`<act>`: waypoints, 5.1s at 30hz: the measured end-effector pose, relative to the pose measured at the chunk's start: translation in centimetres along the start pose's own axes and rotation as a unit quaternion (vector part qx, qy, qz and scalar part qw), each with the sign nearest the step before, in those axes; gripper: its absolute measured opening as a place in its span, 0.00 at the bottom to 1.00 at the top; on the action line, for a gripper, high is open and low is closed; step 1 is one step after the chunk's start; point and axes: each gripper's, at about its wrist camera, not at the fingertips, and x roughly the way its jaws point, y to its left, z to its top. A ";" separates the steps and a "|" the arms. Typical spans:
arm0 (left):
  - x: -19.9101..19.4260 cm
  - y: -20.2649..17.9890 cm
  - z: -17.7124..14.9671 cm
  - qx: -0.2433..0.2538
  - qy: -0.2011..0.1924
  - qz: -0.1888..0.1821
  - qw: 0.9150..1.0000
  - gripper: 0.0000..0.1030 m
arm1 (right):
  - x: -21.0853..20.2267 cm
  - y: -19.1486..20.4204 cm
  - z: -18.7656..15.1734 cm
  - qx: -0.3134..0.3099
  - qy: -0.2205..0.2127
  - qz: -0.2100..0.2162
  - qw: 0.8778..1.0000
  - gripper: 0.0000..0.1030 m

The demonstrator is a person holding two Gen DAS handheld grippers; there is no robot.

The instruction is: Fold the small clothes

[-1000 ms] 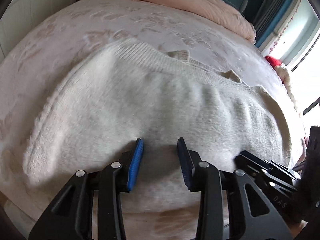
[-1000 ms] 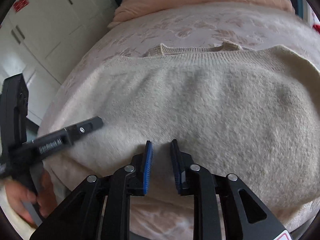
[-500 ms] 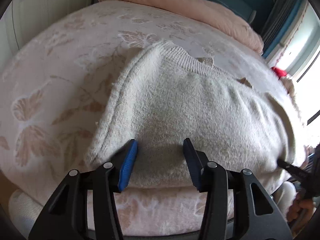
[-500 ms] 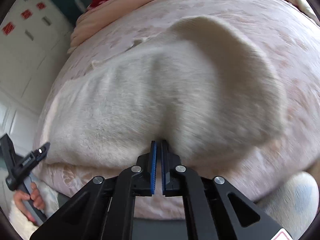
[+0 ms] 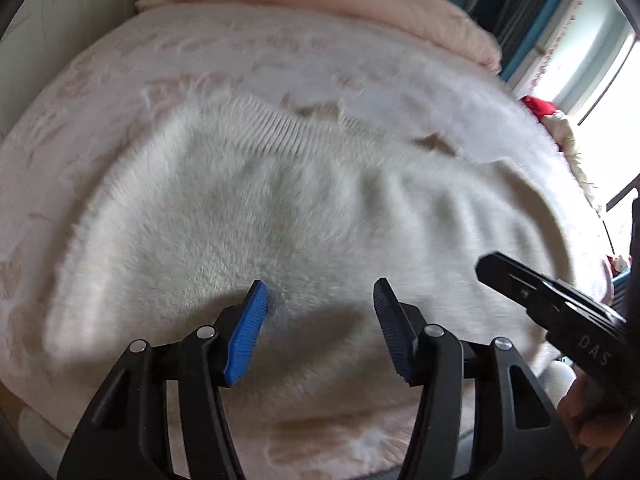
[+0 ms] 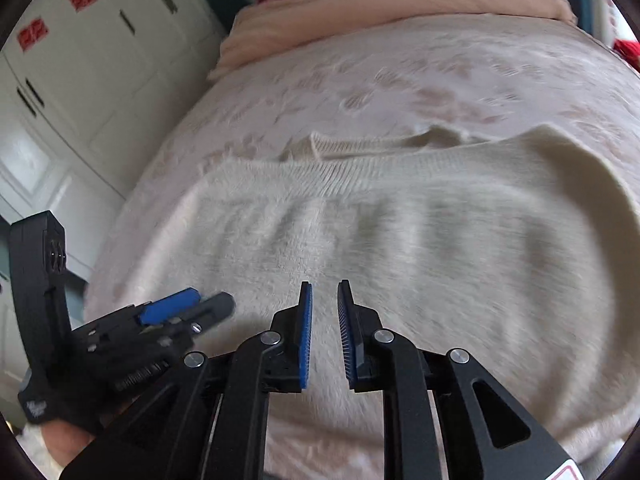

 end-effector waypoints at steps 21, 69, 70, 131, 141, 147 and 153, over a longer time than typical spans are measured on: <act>5.5 10.2 12.9 -0.101 0.001 0.009 0.995 0.41 | 0.6 -19.3 10.2 0.115 -0.013 -0.191 0.975 0.52; -7.6 12.1 -6.4 -0.224 -0.061 -0.005 0.973 0.68 | -9.1 -9.4 -5.5 0.117 -0.039 -0.065 0.990 0.14; -7.7 12.2 -6.6 -0.236 -0.066 -0.012 0.969 0.76 | -8.6 -8.1 -4.3 0.101 -0.041 -0.058 0.992 0.14; -4.5 -12.6 -6.8 0.134 -0.072 0.040 0.988 0.85 | -11.8 -16.6 -4.6 0.240 -0.063 0.108 0.963 0.77; -0.2 -11.5 -7.0 0.156 -0.040 0.049 0.986 0.78 | -6.7 -12.2 0.0 0.175 0.011 0.053 0.983 0.47; 0.2 -8.8 -5.4 0.080 0.008 -0.024 0.996 0.24 | -13.0 -9.1 3.0 0.094 -0.103 0.077 0.987 0.20; 0.4 -10.2 -5.6 0.093 0.014 -0.039 0.995 0.13 | -9.9 -17.4 -0.2 0.122 -0.053 -0.041 0.990 0.21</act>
